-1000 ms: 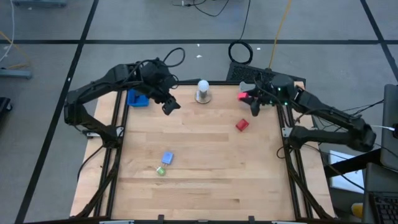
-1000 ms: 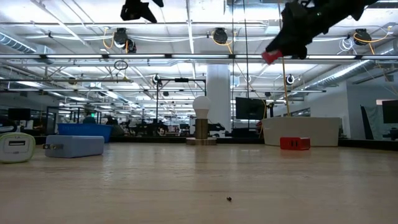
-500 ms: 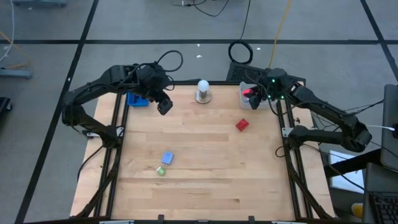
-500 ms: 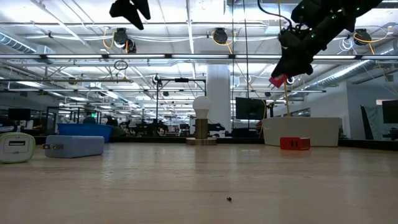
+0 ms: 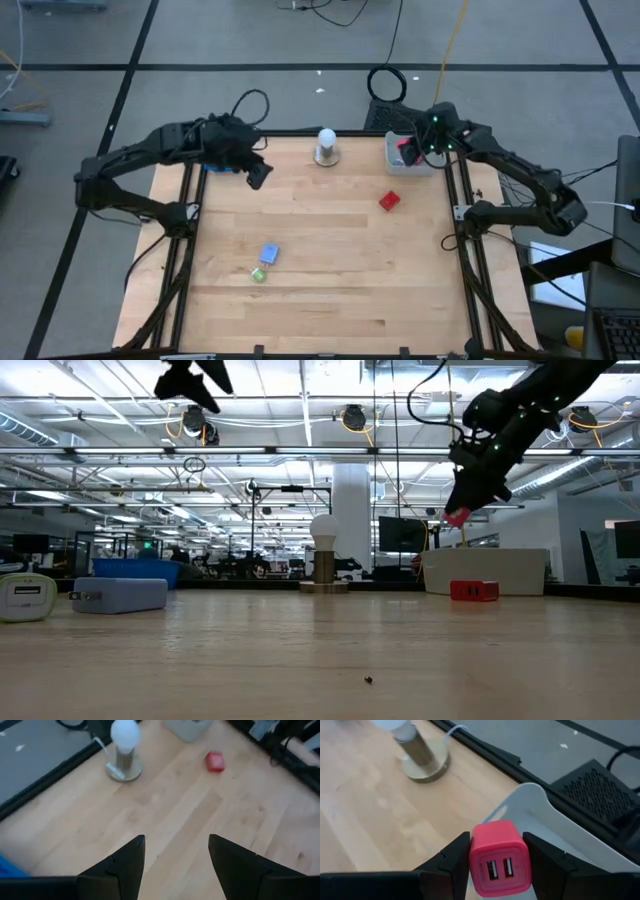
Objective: Pick & Place Office items
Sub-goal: Put the pink charger adapter into the gray bin
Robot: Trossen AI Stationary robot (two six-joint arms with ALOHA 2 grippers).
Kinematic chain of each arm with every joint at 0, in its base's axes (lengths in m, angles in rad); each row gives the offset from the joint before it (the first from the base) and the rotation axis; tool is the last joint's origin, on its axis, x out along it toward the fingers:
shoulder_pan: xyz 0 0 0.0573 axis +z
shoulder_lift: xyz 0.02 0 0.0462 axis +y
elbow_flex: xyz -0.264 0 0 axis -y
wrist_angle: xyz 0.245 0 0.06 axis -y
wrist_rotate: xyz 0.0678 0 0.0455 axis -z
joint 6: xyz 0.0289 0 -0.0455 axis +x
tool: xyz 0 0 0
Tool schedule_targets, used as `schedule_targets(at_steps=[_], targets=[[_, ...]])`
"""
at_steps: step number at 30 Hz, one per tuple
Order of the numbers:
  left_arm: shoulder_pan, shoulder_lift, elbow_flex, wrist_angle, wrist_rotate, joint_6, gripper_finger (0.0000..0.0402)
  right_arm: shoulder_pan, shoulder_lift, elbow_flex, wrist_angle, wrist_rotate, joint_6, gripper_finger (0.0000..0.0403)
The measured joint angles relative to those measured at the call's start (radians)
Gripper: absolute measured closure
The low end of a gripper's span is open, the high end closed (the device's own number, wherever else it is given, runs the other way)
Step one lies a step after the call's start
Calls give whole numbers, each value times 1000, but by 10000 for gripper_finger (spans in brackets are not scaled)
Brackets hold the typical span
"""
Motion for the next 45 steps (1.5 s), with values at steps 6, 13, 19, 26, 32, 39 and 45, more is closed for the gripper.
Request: schedule_targets(at_steps=[6, 13, 19, 26, 32, 39, 45], targets=[[-63, -70, -241, 226, 4, -117, 183, -39, 59, 0, 4, 0, 0, 253], [-141, -95, -448, 450, 27, -235, 183, -42, 152, 1, 20, 1, 10, 253], [-189, -95, -488, 517, 27, -273, 183, -42, 236, 1, 38, 1, 11, 253], [-211, -95, -489, 517, 26, -284, 183, -41, 294, 1, 63, 0, 12, 253], [-222, -95, -489, 518, 26, -284, 183, -40, 332, 1, 87, 0, 7, 253], [-222, -95, -489, 519, 18, -285, 183, -40, 346, 0, 92, 0, 4, 245], [-222, -95, -489, 519, 23, -286, 183, -40, 347, 0, 92, 0, 7, 244]])
